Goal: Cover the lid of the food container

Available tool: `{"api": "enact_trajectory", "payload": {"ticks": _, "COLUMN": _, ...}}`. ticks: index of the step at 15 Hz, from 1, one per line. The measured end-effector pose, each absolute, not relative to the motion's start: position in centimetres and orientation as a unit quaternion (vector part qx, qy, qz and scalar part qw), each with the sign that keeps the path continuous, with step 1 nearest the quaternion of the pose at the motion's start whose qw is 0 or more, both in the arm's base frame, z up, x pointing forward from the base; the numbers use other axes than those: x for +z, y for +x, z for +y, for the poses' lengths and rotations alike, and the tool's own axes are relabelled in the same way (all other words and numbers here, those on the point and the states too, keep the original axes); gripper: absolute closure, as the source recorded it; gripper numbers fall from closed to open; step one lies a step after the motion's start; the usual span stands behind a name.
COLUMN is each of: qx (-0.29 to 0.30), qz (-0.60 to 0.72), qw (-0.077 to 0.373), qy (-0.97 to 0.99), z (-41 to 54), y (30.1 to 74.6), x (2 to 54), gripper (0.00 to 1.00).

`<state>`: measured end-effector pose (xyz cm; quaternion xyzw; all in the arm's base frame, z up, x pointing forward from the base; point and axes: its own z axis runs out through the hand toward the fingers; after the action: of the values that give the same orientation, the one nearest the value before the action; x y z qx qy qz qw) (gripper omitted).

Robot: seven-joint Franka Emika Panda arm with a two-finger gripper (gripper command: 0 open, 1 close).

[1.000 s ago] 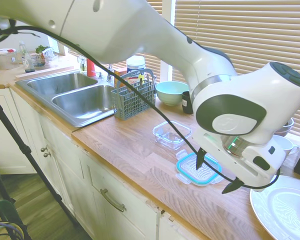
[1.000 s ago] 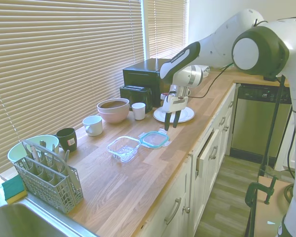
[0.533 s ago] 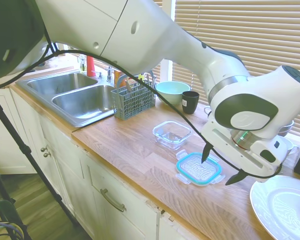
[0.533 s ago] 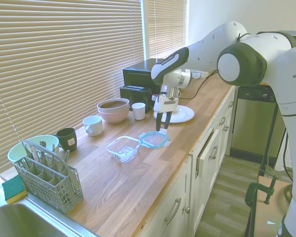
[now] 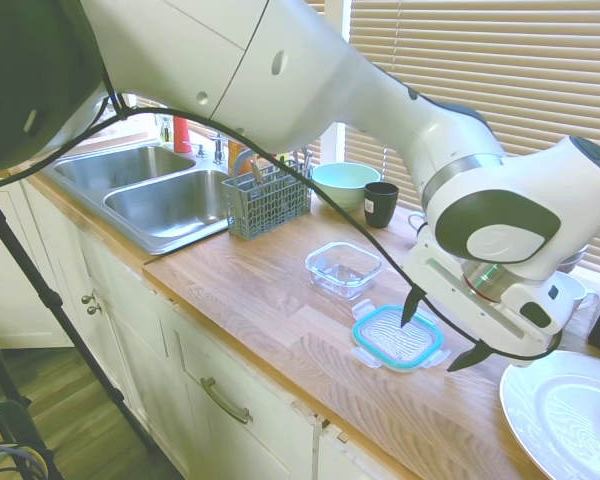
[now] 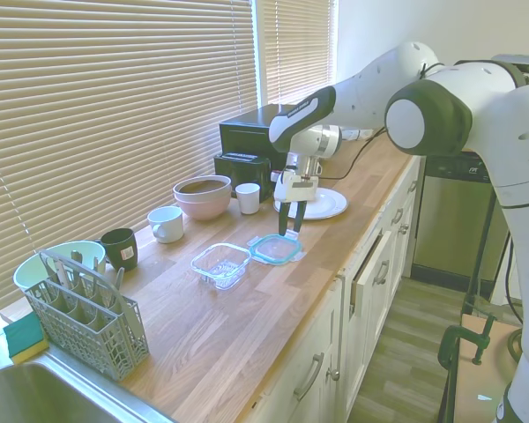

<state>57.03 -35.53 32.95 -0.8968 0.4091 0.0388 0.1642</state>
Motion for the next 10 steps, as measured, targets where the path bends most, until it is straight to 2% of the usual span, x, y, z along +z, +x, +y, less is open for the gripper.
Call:
{"api": "enact_trajectory", "payload": {"ticks": 4, "qx": 0.042, "qz": 0.408, "qw": 0.167, "qy": -0.897, "z": -34.9, "y": 57.6, "x": 32.5, "gripper": 0.0}}
{"api": "enact_trajectory", "payload": {"ticks": 5, "qx": 0.042, "qz": 0.408, "qw": 0.167, "qy": -0.896, "z": -34.7, "y": 57.8, "x": 32.5, "gripper": 1.0}}
{"api": "enact_trajectory", "payload": {"ticks": 10, "qx": 0.043, "qz": 0.405, "qw": 0.17, "qy": -0.898, "z": -34.1, "y": 58.2, "x": 32.4, "gripper": 1.0}}
